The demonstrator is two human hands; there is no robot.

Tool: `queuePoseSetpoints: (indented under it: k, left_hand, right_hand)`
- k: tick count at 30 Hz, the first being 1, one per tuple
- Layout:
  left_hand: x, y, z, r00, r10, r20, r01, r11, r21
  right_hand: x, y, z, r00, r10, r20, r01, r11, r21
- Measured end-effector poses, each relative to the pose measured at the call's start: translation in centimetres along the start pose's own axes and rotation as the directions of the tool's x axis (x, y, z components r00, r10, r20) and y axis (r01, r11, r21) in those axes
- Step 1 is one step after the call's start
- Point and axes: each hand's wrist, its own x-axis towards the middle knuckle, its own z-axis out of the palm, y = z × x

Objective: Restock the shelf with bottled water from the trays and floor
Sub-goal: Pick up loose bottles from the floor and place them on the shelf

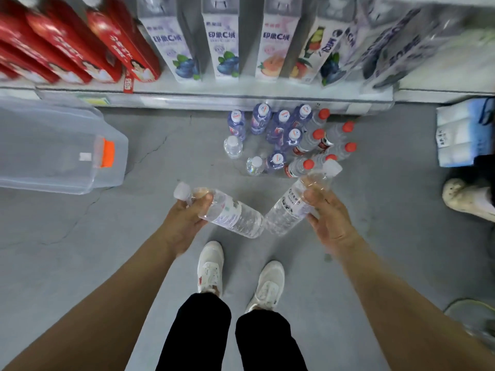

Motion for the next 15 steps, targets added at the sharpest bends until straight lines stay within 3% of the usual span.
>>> queuePoseSetpoints:
  k: [7, 15]
  left_hand:
    - [-12.8, 12.8, 4.7, 0.986, 0.152, 0.067, -0.152, 0.988, 0.000]
    - [-31.8, 27.2, 10.2, 0.924, 0.373, 0.087, -0.364, 0.926, -0.104]
  right_hand:
    - [-11.2, -13.3, 4.2, 0.991, -0.098, 0.092, 0.099, 0.995, -0.013]
    - [-26.0, -29.6, 11.7, 0.900, -0.349, 0.262, 0.362, 0.932, -0.001]
